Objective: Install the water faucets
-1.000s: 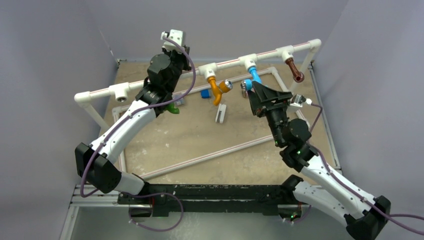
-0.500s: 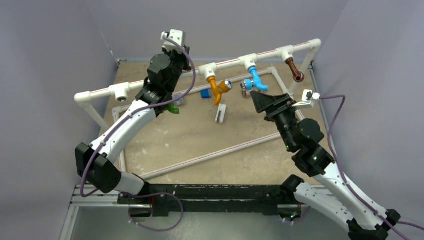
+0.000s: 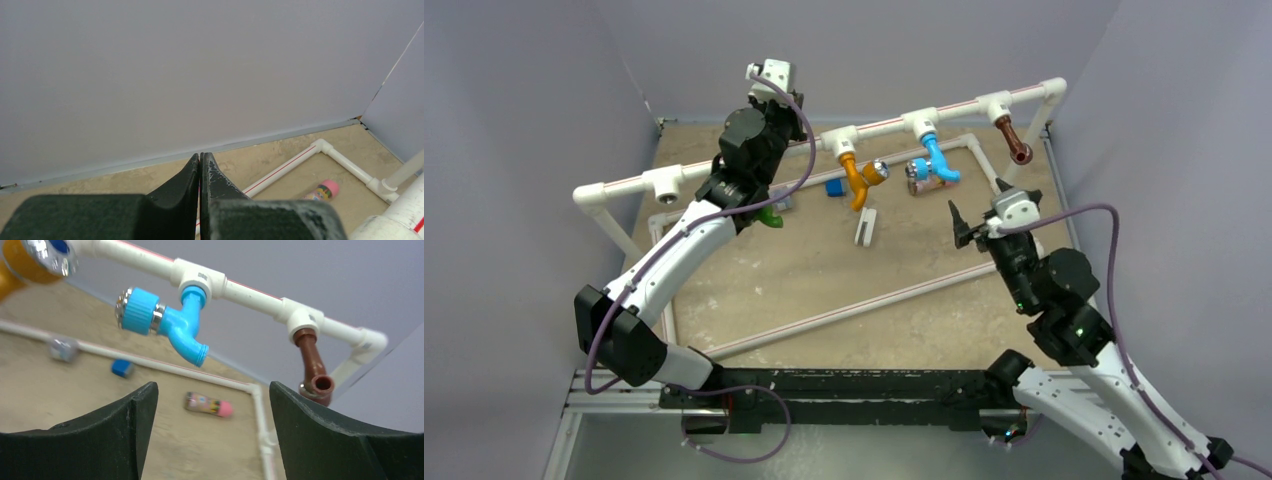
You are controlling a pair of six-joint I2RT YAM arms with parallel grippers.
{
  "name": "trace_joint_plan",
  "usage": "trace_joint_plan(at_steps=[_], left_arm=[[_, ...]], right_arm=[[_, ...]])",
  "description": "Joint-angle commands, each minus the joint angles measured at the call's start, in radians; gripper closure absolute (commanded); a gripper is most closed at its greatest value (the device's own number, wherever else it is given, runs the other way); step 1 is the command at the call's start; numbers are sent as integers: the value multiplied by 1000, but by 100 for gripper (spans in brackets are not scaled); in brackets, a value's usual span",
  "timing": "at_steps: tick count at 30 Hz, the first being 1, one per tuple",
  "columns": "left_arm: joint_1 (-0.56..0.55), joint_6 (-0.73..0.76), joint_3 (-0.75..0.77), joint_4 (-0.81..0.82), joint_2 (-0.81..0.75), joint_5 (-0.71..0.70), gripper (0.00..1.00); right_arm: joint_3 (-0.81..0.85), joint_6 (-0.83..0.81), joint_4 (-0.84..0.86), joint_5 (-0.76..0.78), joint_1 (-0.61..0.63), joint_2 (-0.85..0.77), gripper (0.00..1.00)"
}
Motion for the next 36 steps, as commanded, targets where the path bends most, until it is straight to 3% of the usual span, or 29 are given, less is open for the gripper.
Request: trace_joint_plan(at_steps=[1, 8, 17, 25, 36], left_arm=[[-34, 36, -119, -334, 121, 54, 100], [-35, 36, -119, -334, 119, 54, 100], [-35, 36, -119, -334, 116, 56, 100], [-34, 36, -119, -334, 121, 55, 100], [-35, 63, -118, -333, 119, 56, 100]], right_arm=[[-38, -536, 2, -51, 4, 1, 16], [-134, -948, 228, -59, 4, 43, 14], [-163, -1254, 503, -83, 8, 182, 13], [-146, -1342, 588, -102, 32, 269, 14], [-128, -1310, 614, -78, 43, 347, 32]])
